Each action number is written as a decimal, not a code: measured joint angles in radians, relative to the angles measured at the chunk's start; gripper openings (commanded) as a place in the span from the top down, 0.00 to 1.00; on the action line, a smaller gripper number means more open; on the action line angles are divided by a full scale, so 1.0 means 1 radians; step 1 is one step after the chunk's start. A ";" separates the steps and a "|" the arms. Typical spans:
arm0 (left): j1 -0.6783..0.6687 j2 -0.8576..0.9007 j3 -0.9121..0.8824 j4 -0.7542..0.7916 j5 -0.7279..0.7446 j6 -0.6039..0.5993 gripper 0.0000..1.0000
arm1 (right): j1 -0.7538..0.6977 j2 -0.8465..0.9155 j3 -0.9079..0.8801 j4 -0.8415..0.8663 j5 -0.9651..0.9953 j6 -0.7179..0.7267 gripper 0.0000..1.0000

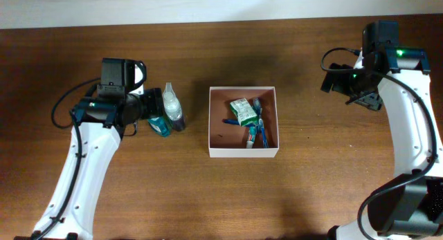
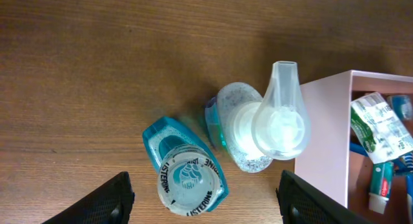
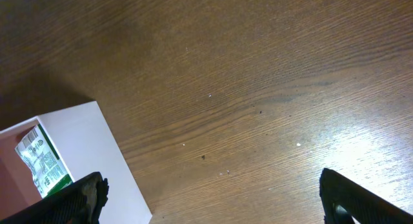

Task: Pack container
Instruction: 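Close the left gripper on the teal mouthwash bottle and lift it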

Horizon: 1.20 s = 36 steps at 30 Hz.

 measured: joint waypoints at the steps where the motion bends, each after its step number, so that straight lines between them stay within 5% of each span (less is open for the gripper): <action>1: 0.000 0.005 0.000 0.000 0.000 0.000 0.28 | 0.000 0.000 0.000 0.000 0.000 0.000 0.02; 7: 0.000 0.060 0.000 0.000 -0.003 0.000 0.30 | 0.000 0.000 0.000 0.000 0.000 0.000 0.02; 11: 0.000 0.078 0.000 0.007 -0.003 0.005 0.46 | 0.000 0.000 0.000 0.000 0.000 0.000 0.02; 23: 0.000 0.078 0.000 0.008 -0.022 0.008 0.55 | 0.000 0.000 0.000 0.000 0.000 0.000 0.02; 28: 0.000 0.078 0.000 0.007 -0.038 0.010 0.68 | 0.000 0.000 0.000 0.000 0.000 0.000 0.01; 36: 0.000 0.078 0.000 0.006 -0.048 0.011 0.70 | 0.000 0.000 0.000 0.000 0.000 0.000 0.02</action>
